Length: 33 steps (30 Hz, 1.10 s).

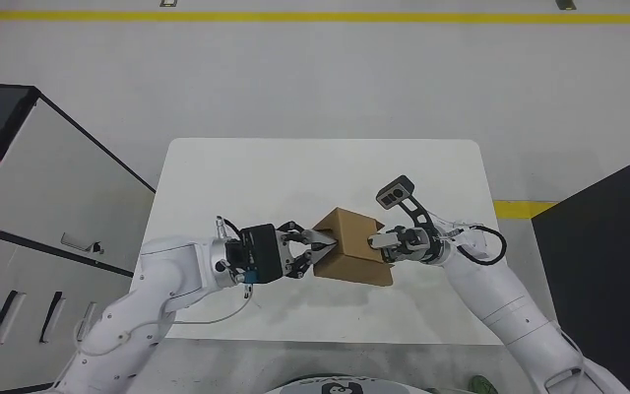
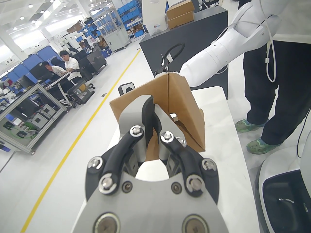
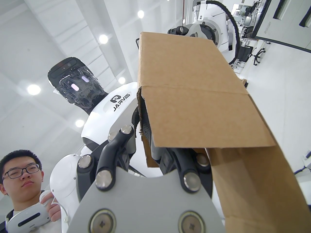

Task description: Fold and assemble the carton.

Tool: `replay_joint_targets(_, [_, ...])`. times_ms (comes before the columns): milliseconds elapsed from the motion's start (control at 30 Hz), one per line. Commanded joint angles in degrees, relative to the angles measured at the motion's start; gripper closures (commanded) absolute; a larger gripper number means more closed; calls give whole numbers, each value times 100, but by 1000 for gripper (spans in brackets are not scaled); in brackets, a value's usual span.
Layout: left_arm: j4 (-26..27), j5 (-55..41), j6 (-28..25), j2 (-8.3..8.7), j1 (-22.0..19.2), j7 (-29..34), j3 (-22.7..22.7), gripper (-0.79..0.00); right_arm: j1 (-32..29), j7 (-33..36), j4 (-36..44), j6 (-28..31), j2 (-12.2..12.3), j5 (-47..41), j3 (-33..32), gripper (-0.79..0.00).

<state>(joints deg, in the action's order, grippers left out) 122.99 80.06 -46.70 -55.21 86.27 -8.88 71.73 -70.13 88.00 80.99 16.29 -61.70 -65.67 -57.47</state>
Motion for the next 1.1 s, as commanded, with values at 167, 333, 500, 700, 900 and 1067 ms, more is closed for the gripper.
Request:
replay_joint_targets(167, [-7,1,46,-4,-22,6,-25,0,0,0,0,0,0,0,0,0])
replay_joint_targets(333, [4,-15,112,5,16,-12,84,0,0,0,0,0,0,0,0,0])
replay_joint_targets(500, [27,-26,150,16,68,-36,202,0,-47,-202,118,-41,-5,76,-15,0])
replay_joint_targets(700, [19,-68,167,26,97,-72,322,0,-142,-251,237,-83,-8,185,-129,0])
replay_joint_targets(900, [17,-155,164,34,116,-98,439,0,-187,-199,218,-95,-20,205,-241,0])
replay_joint_targets(1067, [-5,-214,189,41,149,-137,556,0,-215,-159,191,-89,-32,212,-329,0])
